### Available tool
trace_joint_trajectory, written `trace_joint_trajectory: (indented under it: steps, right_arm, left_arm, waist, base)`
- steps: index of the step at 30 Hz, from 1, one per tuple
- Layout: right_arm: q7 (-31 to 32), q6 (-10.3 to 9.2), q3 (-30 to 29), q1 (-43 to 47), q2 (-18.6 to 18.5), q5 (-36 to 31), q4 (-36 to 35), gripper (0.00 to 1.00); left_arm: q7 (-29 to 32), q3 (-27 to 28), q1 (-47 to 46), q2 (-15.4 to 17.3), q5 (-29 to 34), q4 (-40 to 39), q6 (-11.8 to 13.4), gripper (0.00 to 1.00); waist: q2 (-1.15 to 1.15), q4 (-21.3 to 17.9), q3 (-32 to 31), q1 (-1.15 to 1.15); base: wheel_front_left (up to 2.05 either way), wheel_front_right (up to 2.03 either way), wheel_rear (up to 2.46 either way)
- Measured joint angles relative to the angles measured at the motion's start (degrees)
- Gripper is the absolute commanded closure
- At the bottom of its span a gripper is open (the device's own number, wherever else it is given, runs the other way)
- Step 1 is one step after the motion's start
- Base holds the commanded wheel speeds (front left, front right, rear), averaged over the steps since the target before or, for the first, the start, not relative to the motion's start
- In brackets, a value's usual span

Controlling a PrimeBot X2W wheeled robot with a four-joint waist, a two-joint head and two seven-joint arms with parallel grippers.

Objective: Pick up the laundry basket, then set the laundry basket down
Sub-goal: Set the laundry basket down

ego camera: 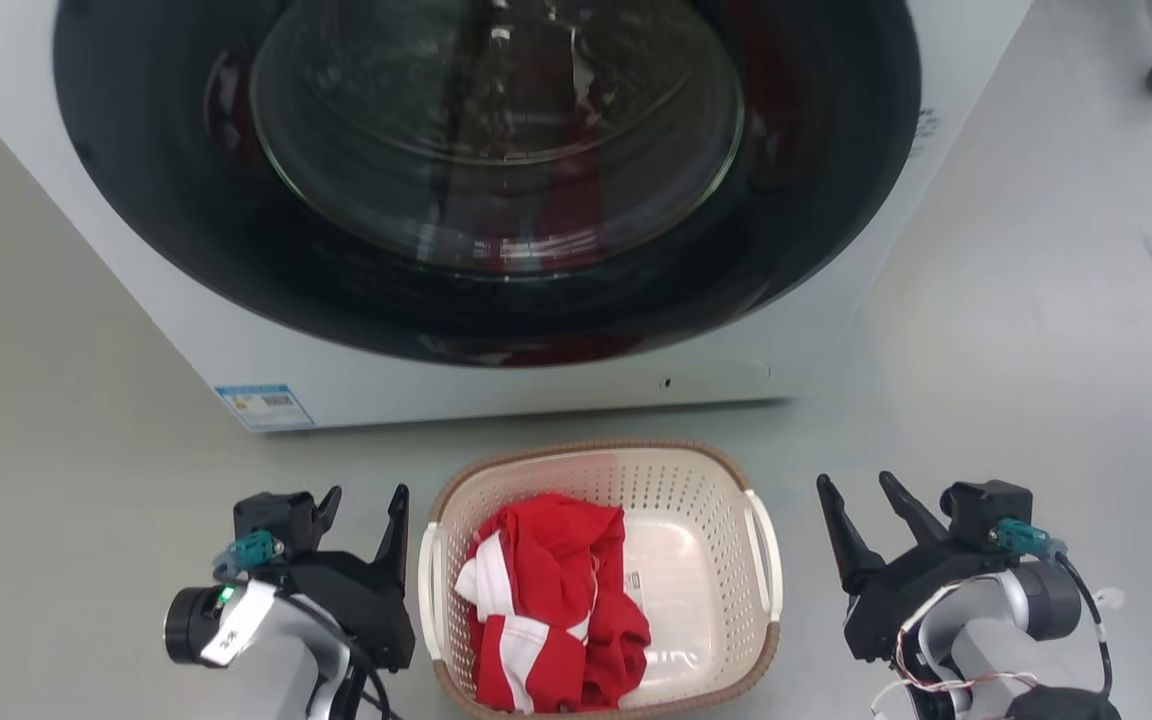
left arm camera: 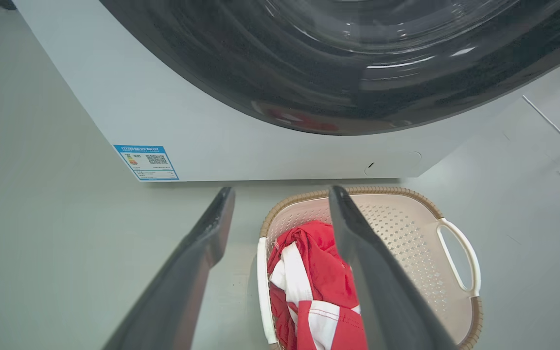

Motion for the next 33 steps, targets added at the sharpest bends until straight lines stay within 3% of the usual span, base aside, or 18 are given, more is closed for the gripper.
trace_joint_trajectory:
  steps: [13,23,33]
  right_arm:
    - [0.0,-4.0,-4.42,10.09,-3.43,-2.81,-13.99,0.0]
    - [0.0,-7.01,-6.49,18.92,-4.83,-6.02,-27.27,0.0]
    - [-0.01,-9.01,-8.58,25.82,-5.23,-8.03,-35.85,0.0]
  left_arm:
    - [0.0,2.89,12.38,3.52,5.39,-17.17,5.39,0.0]
    - [-0.01,4.91,22.55,6.19,9.27,-33.08,7.34,0.0]
    - [-0.01,7.24,28.4,6.94,10.73,-41.21,7.93,0.0]
  waist:
    - [0.0,-0.36,-9.04,0.0]
    - [-0.01,-0.6,-14.6,0.0]
    - [0.0,-0.37,-15.33,0.02]
  base:
    - [0.0,0.0,0.0]
    - [0.0,0.0,0.0]
    - [0.0,0.0,0.0]
